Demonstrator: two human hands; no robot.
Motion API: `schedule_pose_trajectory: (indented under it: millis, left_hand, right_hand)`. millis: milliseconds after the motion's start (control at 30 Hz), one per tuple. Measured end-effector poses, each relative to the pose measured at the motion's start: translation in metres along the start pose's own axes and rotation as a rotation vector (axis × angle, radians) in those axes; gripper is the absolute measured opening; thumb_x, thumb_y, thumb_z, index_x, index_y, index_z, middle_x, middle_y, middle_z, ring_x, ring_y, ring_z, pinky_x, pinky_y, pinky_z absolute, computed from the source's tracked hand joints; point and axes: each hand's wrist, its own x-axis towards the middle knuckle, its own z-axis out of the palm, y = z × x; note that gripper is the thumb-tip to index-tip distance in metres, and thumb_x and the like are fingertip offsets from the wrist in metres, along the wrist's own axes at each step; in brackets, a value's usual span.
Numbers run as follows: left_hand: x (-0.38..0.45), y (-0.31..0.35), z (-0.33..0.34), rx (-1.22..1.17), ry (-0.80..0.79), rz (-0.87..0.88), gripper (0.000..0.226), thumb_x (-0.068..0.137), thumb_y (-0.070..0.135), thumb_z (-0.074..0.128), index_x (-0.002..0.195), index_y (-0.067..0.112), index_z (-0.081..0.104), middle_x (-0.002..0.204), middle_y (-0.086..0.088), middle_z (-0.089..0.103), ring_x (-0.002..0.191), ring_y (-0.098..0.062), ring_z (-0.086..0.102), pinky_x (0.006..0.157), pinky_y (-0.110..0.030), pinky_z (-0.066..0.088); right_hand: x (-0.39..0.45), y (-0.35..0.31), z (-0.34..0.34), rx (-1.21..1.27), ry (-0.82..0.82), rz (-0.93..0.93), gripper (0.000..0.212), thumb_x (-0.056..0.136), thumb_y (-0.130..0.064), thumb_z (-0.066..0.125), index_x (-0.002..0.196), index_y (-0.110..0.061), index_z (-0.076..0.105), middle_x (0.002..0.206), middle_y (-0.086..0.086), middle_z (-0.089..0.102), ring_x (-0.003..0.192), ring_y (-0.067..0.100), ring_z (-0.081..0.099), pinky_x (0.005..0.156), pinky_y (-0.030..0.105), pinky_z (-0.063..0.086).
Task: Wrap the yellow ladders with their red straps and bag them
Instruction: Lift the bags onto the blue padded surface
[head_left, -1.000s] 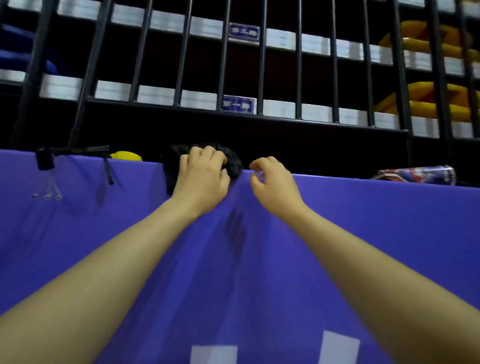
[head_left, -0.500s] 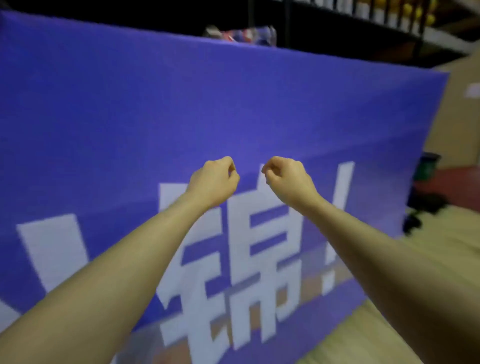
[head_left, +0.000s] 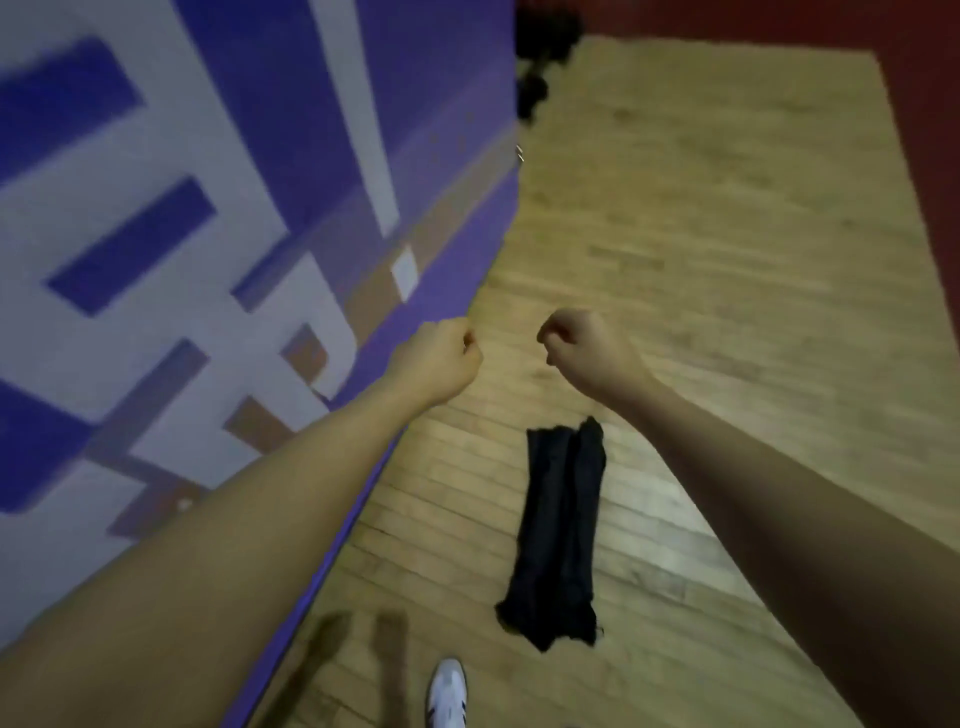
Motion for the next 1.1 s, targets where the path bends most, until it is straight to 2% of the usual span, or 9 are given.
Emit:
schedule_pose_trajectory:
  millis: [167, 333, 433, 600, 700, 767, 933, 1000, 1100]
  left_hand:
    - [0.032, -0.015, 0.149, -0.032, -0.235, 0.102, 0.018, 0.094, 0.022, 0.046, 0.096, 0.014, 0.062, 0.095, -0.002, 0.065, 0.088, -0.023, 0.059, 0.073, -0.035, 0.05]
    - [0.055, -0.058, 0.31, -0.062, -0.322, 0.149, 0.016, 0.097, 0.021, 0.043, 0.088, 0.016, 0.055, 0.082, 0.002, 0.059, 0.078, -0.02, 0.057, 0.059, -0.03, 0.04]
    - [0.065, -0.092, 0.413, -0.05, -0.396, 0.182, 0.018, 0.099, 0.018, 0.04, 0.089, 0.016, 0.055, 0.083, 0.001, 0.06, 0.08, -0.022, 0.06, 0.062, -0.032, 0.044]
    - [0.094, -0.152, 0.572, 0.055, -0.486, 0.271, 0.026, 0.096, 0.012, 0.04, 0.112, 0.013, 0.061, 0.109, -0.006, 0.064, 0.095, -0.026, 0.059, 0.078, -0.04, 0.051]
    - [0.111, -0.176, 0.638, 0.078, -0.442, 0.38, 0.027, 0.096, 0.008, 0.042, 0.115, 0.013, 0.061, 0.115, -0.007, 0.061, 0.104, -0.026, 0.055, 0.085, -0.042, 0.048]
    - [0.123, -0.19, 0.675, 0.175, -0.436, 0.462, 0.03, 0.094, 0.007, 0.044, 0.12, 0.015, 0.058, 0.121, -0.004, 0.058, 0.111, -0.024, 0.05, 0.091, -0.04, 0.044]
    - [0.136, -0.22, 0.748, 0.719, -0.488, 0.757, 0.065, 0.09, 0.017, 0.058, 0.146, 0.018, 0.025, 0.15, -0.005, 0.027, 0.137, -0.027, 0.024, 0.107, -0.038, 0.026]
    - [0.14, -0.228, 0.763, 0.843, -0.413, 0.852, 0.081, 0.087, 0.021, 0.064, 0.15, 0.014, 0.014, 0.153, -0.011, 0.018, 0.142, -0.031, 0.017, 0.11, -0.042, 0.022]
    - [0.14, -0.232, 0.773, 0.893, -0.281, 0.979, 0.074, 0.09, 0.025, 0.058, 0.15, 0.01, 0.016, 0.156, -0.017, 0.016, 0.145, -0.034, 0.013, 0.114, -0.047, 0.016]
  right_hand:
    - [-0.009, 0.126, 0.074, -0.08, -0.058, 0.19, 0.025, 0.09, -0.012, 0.044, 0.096, -0.009, 0.067, 0.089, 0.005, 0.068, 0.084, 0.024, 0.061, 0.069, 0.034, 0.05]
    - [-0.017, 0.258, 0.179, -0.107, -0.112, 0.338, 0.022, 0.092, -0.015, 0.043, 0.094, -0.009, 0.065, 0.089, 0.006, 0.068, 0.081, 0.026, 0.061, 0.064, 0.034, 0.047]
    - [-0.021, 0.34, 0.252, -0.097, -0.133, 0.397, 0.022, 0.092, -0.015, 0.044, 0.095, -0.011, 0.065, 0.089, 0.005, 0.067, 0.08, 0.024, 0.06, 0.061, 0.031, 0.045]
    - [-0.023, 0.468, 0.372, -0.093, -0.175, 0.497, 0.021, 0.089, -0.012, 0.045, 0.092, -0.006, 0.064, 0.089, 0.01, 0.065, 0.081, 0.029, 0.06, 0.068, 0.036, 0.049]
    - [-0.022, 0.524, 0.427, -0.122, -0.175, 0.541, 0.019, 0.088, -0.014, 0.048, 0.095, -0.004, 0.062, 0.099, 0.014, 0.062, 0.091, 0.033, 0.059, 0.074, 0.037, 0.048]
    - [-0.022, 0.552, 0.457, -0.193, -0.179, 0.583, 0.026, 0.091, -0.023, 0.051, 0.108, -0.005, 0.056, 0.112, 0.015, 0.056, 0.102, 0.034, 0.055, 0.084, 0.039, 0.045]
    - [-0.027, 0.594, 0.513, -0.268, -0.219, 0.719, 0.075, 0.082, -0.053, 0.066, 0.132, -0.009, 0.033, 0.13, 0.015, 0.044, 0.119, 0.034, 0.048, 0.093, 0.044, 0.044]
    - [-0.026, 0.599, 0.525, -0.27, -0.195, 0.741, 0.077, 0.08, -0.047, 0.071, 0.13, -0.008, 0.03, 0.129, 0.014, 0.045, 0.117, 0.034, 0.05, 0.086, 0.041, 0.044]
    - [-0.028, 0.602, 0.533, -0.296, -0.124, 0.706, 0.06, 0.085, -0.027, 0.067, 0.126, -0.005, 0.03, 0.127, 0.017, 0.045, 0.112, 0.036, 0.052, 0.075, 0.036, 0.038]
